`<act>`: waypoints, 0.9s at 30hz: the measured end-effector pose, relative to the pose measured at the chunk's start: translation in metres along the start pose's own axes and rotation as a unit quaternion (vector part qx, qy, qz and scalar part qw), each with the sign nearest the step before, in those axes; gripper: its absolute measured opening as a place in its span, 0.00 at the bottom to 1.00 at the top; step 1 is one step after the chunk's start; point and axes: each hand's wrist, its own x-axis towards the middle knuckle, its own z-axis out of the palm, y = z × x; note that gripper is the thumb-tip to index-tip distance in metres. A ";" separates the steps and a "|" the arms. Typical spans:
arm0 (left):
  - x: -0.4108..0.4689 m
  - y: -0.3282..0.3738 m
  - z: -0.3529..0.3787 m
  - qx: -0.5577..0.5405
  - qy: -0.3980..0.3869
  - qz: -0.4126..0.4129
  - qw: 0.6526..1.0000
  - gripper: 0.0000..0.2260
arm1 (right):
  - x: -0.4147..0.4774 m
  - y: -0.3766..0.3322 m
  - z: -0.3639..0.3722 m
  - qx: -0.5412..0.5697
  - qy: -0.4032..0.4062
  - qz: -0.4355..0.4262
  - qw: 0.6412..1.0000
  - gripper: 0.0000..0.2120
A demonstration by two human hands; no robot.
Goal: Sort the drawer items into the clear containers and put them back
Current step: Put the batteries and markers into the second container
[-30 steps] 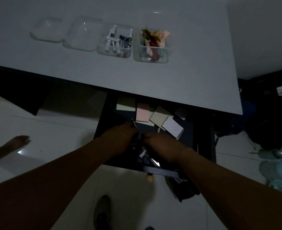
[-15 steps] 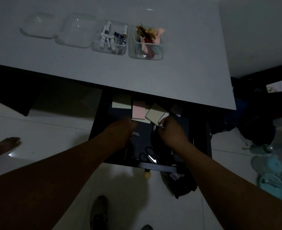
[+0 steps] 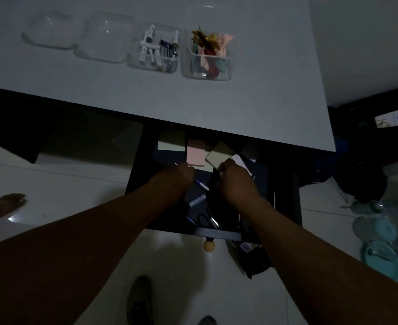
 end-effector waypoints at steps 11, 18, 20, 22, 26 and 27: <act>-0.001 -0.013 -0.034 -0.502 0.028 -0.262 0.824 0.07 | -0.009 0.000 0.001 0.147 -0.104 -0.014 0.984 0.08; 0.000 -0.008 -0.034 -0.316 0.098 -0.204 0.921 0.14 | -0.004 -0.010 0.020 -0.060 -0.105 -0.162 0.979 0.10; 0.003 -0.008 -0.030 -0.290 0.104 -0.186 0.933 0.14 | -0.005 -0.006 0.011 -0.031 -0.124 -0.160 0.979 0.09; 0.006 -0.008 -0.028 -0.269 0.100 -0.157 0.945 0.17 | -0.009 0.000 0.001 -0.001 -0.145 -0.157 0.977 0.10; 0.004 -0.009 -0.026 -0.265 0.095 -0.104 0.954 0.19 | -0.022 0.008 -0.013 -0.035 -0.220 -0.217 0.950 0.11; 0.002 -0.009 -0.025 -0.266 0.087 -0.098 0.955 0.18 | -0.025 0.008 -0.014 -0.051 -0.251 -0.218 0.942 0.13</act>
